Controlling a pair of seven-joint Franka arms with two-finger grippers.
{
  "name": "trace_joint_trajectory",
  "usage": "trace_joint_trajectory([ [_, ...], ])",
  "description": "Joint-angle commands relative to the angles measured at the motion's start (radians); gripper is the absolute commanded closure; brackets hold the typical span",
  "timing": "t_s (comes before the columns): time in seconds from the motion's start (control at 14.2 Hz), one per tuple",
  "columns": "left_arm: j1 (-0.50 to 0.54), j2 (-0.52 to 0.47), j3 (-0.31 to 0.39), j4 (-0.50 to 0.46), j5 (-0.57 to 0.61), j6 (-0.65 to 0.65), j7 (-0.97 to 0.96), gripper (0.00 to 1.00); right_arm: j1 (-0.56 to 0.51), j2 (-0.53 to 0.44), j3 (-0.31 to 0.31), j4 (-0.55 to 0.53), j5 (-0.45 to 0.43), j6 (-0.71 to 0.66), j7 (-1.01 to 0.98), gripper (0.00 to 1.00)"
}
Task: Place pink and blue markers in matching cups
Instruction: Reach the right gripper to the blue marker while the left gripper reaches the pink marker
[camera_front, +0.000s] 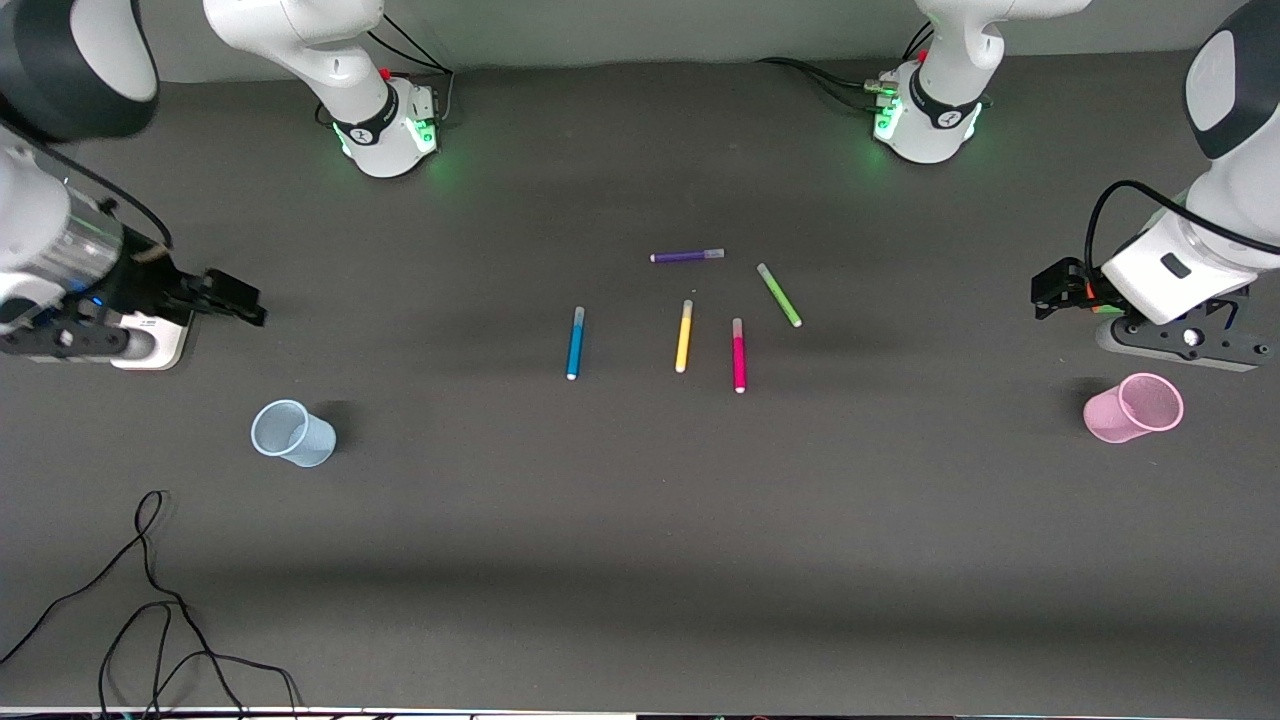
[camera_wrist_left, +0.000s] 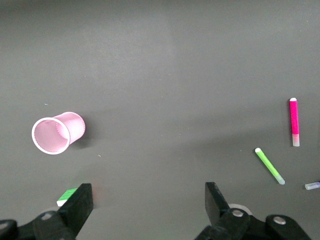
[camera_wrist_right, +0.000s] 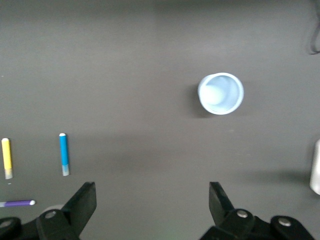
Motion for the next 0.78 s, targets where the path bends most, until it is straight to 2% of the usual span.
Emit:
trace_joint_trajectory([
  [0.0, 0.004, 0.012, -0.006, 0.014, 0.014, -0.066, 0.008, 0.00, 0.083, 0.180, -0.003, 0.182, 0.026, -0.021, 0.010, 0.00],
  [0.14, -0.001, 0.012, -0.006, 0.017, 0.011, -0.072, -0.018, 0.00, 0.135, 0.275, -0.003, 0.252, 0.029, -0.021, 0.059, 0.00],
  [0.35, -0.019, 0.014, -0.017, 0.019, -0.017, -0.105, -0.152, 0.00, 0.176, 0.399, -0.003, 0.317, 0.134, -0.021, 0.081, 0.00],
  [0.71, -0.146, 0.084, -0.035, 0.040, -0.100, -0.082, -0.291, 0.01, 0.265, 0.596, -0.001, 0.371, 0.204, -0.019, 0.128, 0.00],
])
